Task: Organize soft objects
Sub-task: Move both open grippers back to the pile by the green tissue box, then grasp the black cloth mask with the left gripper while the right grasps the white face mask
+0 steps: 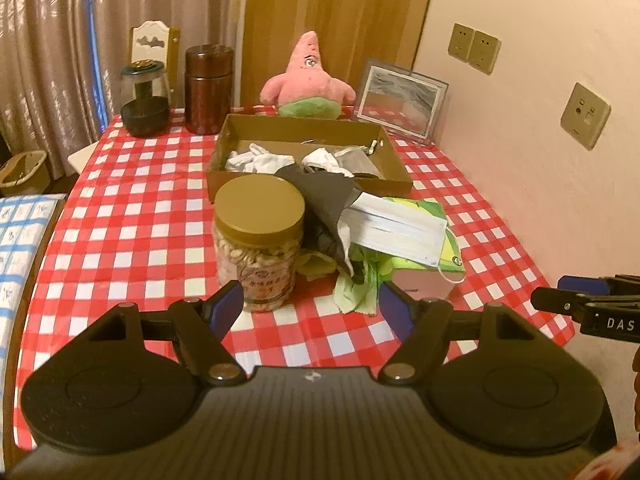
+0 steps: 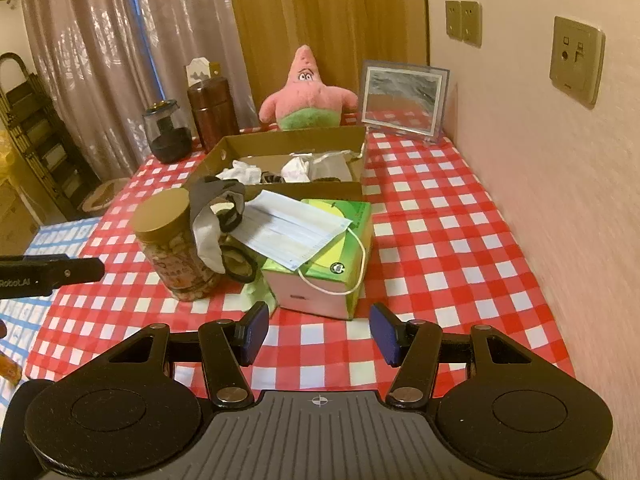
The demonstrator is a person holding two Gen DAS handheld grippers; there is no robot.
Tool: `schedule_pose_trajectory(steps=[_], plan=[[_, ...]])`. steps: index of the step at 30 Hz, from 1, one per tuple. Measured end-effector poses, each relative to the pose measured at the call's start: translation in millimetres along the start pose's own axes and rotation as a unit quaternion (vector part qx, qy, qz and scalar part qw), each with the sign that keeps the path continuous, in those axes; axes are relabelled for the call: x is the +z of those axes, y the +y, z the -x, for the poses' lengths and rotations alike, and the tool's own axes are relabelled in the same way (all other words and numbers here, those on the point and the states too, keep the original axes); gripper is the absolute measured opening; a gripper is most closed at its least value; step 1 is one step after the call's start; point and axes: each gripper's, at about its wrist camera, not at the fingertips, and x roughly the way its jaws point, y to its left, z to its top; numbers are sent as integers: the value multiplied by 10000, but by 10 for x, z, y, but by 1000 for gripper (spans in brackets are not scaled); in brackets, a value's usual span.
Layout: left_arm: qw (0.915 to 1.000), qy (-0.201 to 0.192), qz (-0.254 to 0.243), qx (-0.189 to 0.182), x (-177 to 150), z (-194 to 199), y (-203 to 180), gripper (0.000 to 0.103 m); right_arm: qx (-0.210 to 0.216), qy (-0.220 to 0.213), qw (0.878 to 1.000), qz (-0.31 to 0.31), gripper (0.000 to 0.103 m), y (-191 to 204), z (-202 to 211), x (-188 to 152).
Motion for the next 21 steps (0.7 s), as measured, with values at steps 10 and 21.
schedule_pose_trajectory(steps=[10,21], plan=[[9989,-109,-467,-13,189,-331,-177,74,-22,20,9999,120,56,-73,-141,78],[9929,-219,-1162,-86,467,-835,-267,74,66,88,9988,468,56,-135,-490,248]])
